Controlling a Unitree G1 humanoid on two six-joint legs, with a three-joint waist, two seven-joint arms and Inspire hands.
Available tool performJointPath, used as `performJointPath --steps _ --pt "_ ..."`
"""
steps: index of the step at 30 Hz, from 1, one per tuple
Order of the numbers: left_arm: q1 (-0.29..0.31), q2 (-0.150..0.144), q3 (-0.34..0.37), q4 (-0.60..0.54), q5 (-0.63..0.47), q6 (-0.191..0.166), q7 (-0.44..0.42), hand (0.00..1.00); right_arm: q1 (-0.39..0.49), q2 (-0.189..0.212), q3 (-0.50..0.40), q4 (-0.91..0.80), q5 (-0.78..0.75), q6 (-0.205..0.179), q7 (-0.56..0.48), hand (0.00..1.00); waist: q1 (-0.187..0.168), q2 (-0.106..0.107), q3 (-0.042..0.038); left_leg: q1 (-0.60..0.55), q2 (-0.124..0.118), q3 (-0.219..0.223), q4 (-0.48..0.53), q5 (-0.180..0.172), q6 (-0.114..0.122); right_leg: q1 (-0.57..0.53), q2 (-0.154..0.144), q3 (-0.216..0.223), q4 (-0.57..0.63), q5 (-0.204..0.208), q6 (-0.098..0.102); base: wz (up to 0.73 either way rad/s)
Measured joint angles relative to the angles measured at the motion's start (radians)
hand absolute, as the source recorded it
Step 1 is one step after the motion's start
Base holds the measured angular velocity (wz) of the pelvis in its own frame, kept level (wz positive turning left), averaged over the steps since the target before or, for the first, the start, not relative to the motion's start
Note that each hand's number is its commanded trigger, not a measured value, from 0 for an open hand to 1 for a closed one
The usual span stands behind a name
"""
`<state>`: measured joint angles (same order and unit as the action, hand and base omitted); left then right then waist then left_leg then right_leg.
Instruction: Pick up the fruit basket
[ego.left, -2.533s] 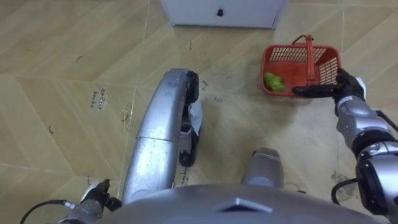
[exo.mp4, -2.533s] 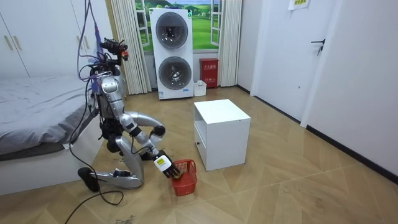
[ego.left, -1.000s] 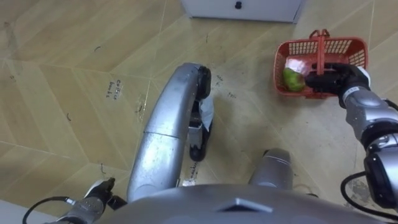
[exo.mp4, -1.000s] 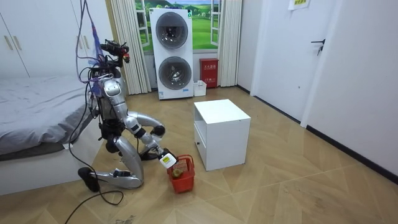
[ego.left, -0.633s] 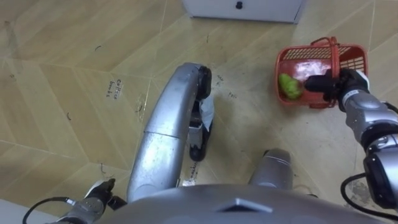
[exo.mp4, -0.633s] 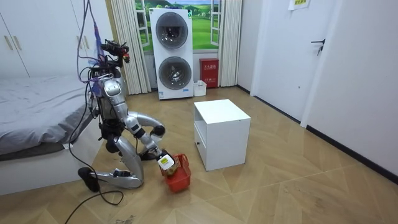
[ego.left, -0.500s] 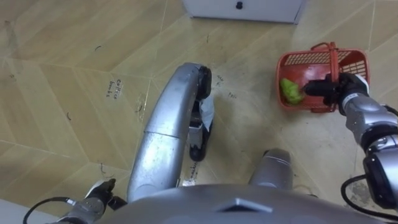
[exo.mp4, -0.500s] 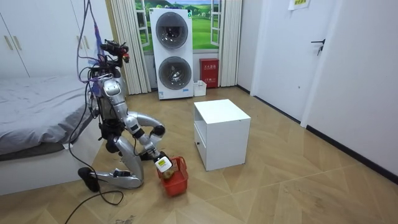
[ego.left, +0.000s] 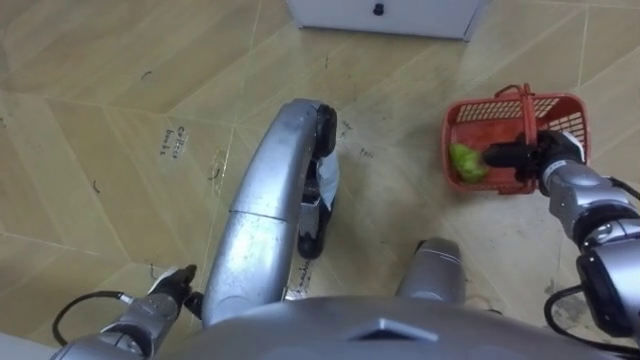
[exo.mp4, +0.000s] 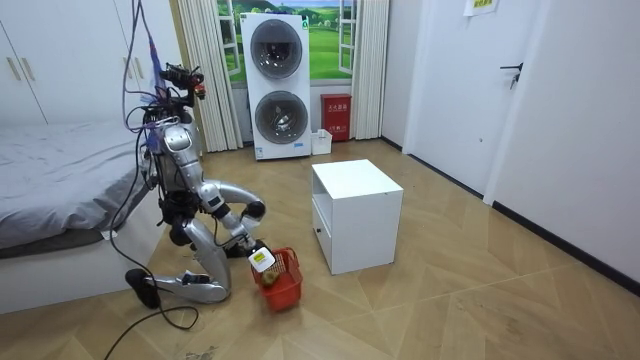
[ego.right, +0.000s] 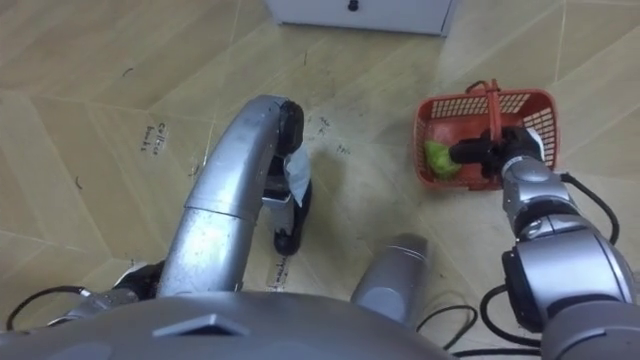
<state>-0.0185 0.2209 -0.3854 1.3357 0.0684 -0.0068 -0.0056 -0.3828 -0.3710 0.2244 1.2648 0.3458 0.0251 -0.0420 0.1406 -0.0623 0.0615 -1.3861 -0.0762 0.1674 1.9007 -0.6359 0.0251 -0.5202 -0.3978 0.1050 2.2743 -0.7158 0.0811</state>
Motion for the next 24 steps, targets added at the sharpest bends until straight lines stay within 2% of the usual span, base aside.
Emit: performJointPath --steps 5,10,12,16,20,22,24 --pt "-0.015 -0.002 0.009 -0.003 0.001 -0.001 -0.005 0.0 0.0 0.023 -0.006 -0.047 -0.003 0.0 0.001 1.0 -0.007 -0.001 0.0005 0.002 -0.007 -0.003 0.002 0.001 0.001 0.013 -0.001 -0.002 -0.001 0.0 0.0 0.0" --pt "-0.033 -0.002 0.008 -0.003 0.003 -0.002 -0.005 0.0 -0.001 0.028 -0.006 -0.083 -0.024 -0.002 0.001 1.0 -0.015 -0.007 0.0037 0.019 -0.02 -0.021 0.006 0.001 0.001 0.048 0.003 -0.03 -0.013 0.001 -0.001 0.07" --pt "-0.041 -0.003 0.009 -0.003 0.003 -0.003 -0.004 0.0 -0.001 0.03 -0.006 -0.105 -0.045 -0.002 0.002 1.0 -0.018 -0.01 0.0055 0.019 -0.022 -0.034 0.015 0.0 0.0 0.053 0.014 -0.029 -0.012 0.001 -0.001 -0.06" --pt "-0.056 -0.004 0.011 -0.01 0.001 -0.007 0.004 0.0 -0.001 0.033 -0.006 -0.122 -0.046 -0.001 0.0 1.0 -0.028 -0.019 0.0099 0.018 -0.027 -0.036 0.022 -0.001 0.003 0.061 0.014 -0.03 -0.011 0.001 -0.001 -0.01" --pt "-0.096 -0.003 0.03 -0.015 0.001 -0.008 0.023 0.0 -0.001 0.034 -0.009 -0.175 -0.044 0.0 -0.01 1.0 -0.035 -0.019 0.0091 0.02 -0.027 -0.038 0.034 -0.006 0.013 0.077 0.019 -0.031 -0.015 0.001 -0.001 0.02" --pt "-0.113 -0.003 0.03 -0.016 0.001 -0.008 0.035 0.0 -0.001 0.045 -0.009 -0.2 -0.044 -0.001 -0.016 1.0 -0.057 -0.019 0.0073 0.026 -0.044 -0.044 0.034 -0.006 0.015 0.095 0.024 -0.042 -0.03 0.001 0.0 0.13" --pt "-0.136 -0.003 0.044 -0.016 0.002 -0.013 0.042 0.0 -0.002 0.054 -0.01 -0.242 -0.048 0.0 -0.02 1.0 -0.063 -0.022 0.0058 0.036 -0.04 -0.045 0.029 -0.011 0.025 0.103 0.042 -0.034 -0.058 0.0 0.001 0.0"
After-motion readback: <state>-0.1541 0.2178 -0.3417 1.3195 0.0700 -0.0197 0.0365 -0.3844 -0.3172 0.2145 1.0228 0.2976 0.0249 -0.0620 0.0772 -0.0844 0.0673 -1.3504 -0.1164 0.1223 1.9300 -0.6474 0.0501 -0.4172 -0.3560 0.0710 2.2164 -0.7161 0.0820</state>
